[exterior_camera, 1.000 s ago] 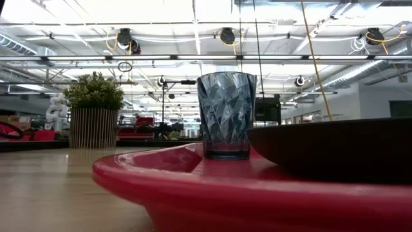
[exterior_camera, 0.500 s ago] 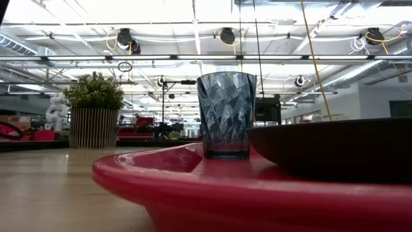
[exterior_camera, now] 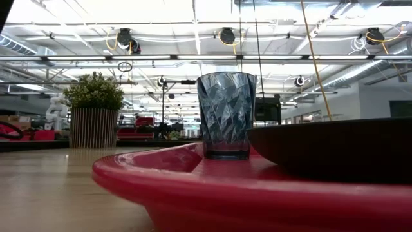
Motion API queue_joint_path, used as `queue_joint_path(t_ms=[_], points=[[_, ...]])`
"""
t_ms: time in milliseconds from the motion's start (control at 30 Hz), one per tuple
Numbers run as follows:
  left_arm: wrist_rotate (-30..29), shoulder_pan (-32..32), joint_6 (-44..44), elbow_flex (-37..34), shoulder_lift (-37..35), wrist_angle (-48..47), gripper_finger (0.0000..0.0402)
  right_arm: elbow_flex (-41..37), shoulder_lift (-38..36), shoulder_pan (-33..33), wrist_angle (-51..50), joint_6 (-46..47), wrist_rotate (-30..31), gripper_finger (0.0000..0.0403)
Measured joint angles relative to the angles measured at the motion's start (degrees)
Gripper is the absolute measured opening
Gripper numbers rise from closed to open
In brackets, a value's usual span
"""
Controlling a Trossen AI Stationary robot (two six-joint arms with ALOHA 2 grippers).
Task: Pick and place plate/cup/fork/spoon on tray
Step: Put the blue spoon on the tray to the right of the orange fork
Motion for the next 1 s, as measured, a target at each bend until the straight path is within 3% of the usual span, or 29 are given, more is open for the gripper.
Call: queue_joint_path(t_ms=[133,467,733,1000], points=[[3.2,0.3,0.4,0.0,0.5,-0.2,0.0165,0.0,0.7,-0.8,0.7,0.1,-4.4,0.0000],[8.4,1.2,2.0,0.0,0.9,-0.3,0.0089,0.0,0.7,-0.8,0.4,0.7,-6.5,0.0000],[8.9,1.3,2.8,0.0,0.9,-0.3,0.0016,0.0,0.7,-0.8,0.4,0.7,-7.4,0.0000],[9.2,1.3,2.8,0.0,0.9,-0.4,0.0026,0.0,0.7,-0.8,0.4,0.7,-7.4,0.0004]])
